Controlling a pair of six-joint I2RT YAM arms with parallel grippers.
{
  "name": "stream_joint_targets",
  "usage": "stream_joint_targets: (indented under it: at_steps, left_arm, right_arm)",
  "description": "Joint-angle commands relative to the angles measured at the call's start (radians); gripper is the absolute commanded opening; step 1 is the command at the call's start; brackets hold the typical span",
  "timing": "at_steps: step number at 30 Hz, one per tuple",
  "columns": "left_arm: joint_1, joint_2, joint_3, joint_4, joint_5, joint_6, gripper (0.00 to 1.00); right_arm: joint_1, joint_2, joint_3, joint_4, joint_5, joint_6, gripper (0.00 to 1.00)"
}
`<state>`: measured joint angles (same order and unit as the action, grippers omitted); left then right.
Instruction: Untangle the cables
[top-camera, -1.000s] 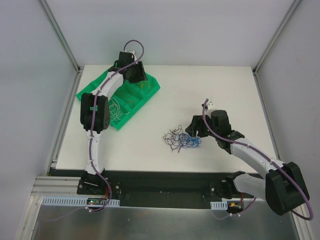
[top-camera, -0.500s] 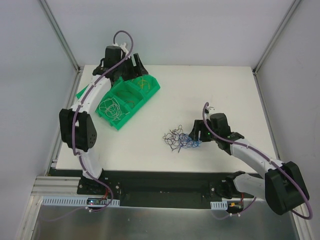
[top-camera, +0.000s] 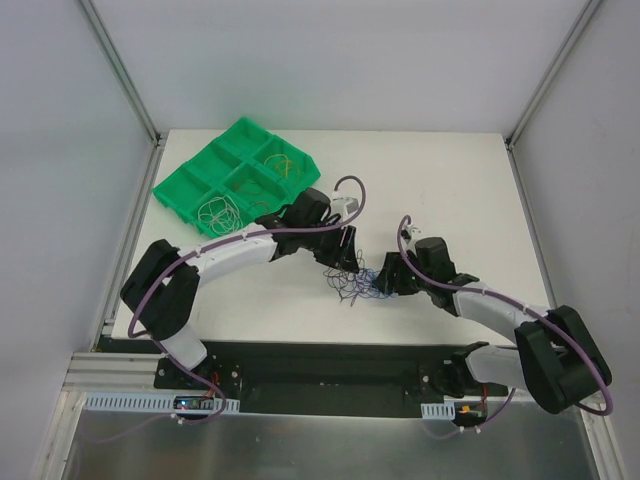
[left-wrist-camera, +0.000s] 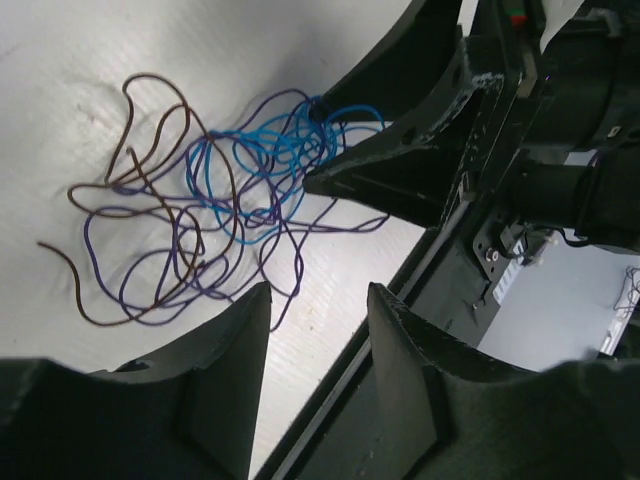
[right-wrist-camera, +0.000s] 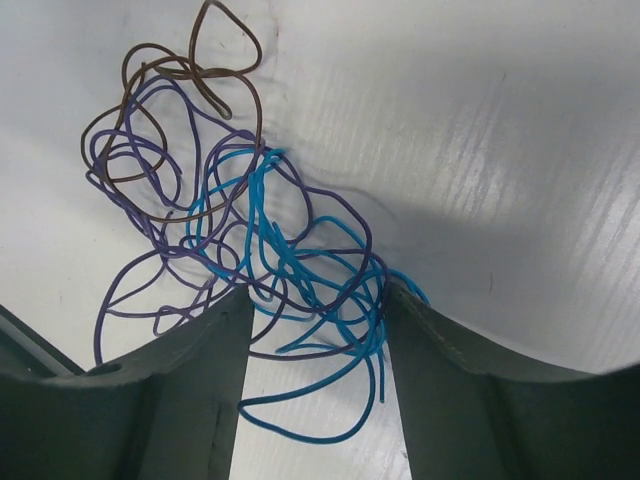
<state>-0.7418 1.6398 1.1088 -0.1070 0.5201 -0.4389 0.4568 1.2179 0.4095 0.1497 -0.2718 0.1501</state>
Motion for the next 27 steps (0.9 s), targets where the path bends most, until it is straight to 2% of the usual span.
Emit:
stream_joint_targets:
  at_steps: [1, 3, 7, 9, 11, 13, 16, 19, 24, 27]
  left_arm:
    - [-0.002, 0.025, 0.022, 0.084, -0.051, 0.038, 0.41]
    - [-0.024, 0.032, 0.026, 0.087, -0.045, 0.055, 0.42]
    - [-0.062, 0.040, 0.023, 0.133, -0.023, 0.060, 0.57]
    - [-0.064, 0.058, 0.029, 0.154, 0.007, 0.019, 0.58]
    - [-0.067, 0.068, 0.026, 0.188, 0.021, -0.052, 0.59]
    - [-0.067, 0.069, 0.008, 0.225, 0.020, -0.139, 0.66]
    - [-0.068, 0.054, -0.026, 0.231, -0.034, -0.280, 0.70]
    - [-0.070, 0.045, -0.058, 0.231, -0.077, -0.433, 0.80]
    - [-0.074, 0.077, -0.076, 0.230, -0.092, -0.677, 0.74]
    - [-0.082, 0.100, -0.064, 0.230, -0.110, -0.731, 0.68]
  right_arm:
    - [0.005, -0.009, -0.020, 0.091, -0.053, 0.011, 0.54]
    - [0.006, -0.024, -0.028, 0.093, -0.056, 0.008, 0.53]
    - [0.006, -0.083, -0.041, 0.073, -0.044, -0.006, 0.53]
    - [0.006, -0.113, -0.049, 0.070, -0.032, -0.006, 0.53]
    - [0.003, -0.139, -0.054, 0.048, 0.003, -0.007, 0.54]
    - [0.005, -0.167, -0.061, 0.036, 0.026, -0.015, 0.55]
    - [0.003, -0.201, -0.067, 0.016, 0.054, -0.023, 0.55]
    - [0.002, -0.225, -0.078, 0.016, 0.059, -0.023, 0.55]
    - [0.000, -0.254, -0.087, 0.007, 0.086, -0.017, 0.56]
    - [0.000, -0.262, -0.095, 0.005, 0.092, -0.011, 0.56]
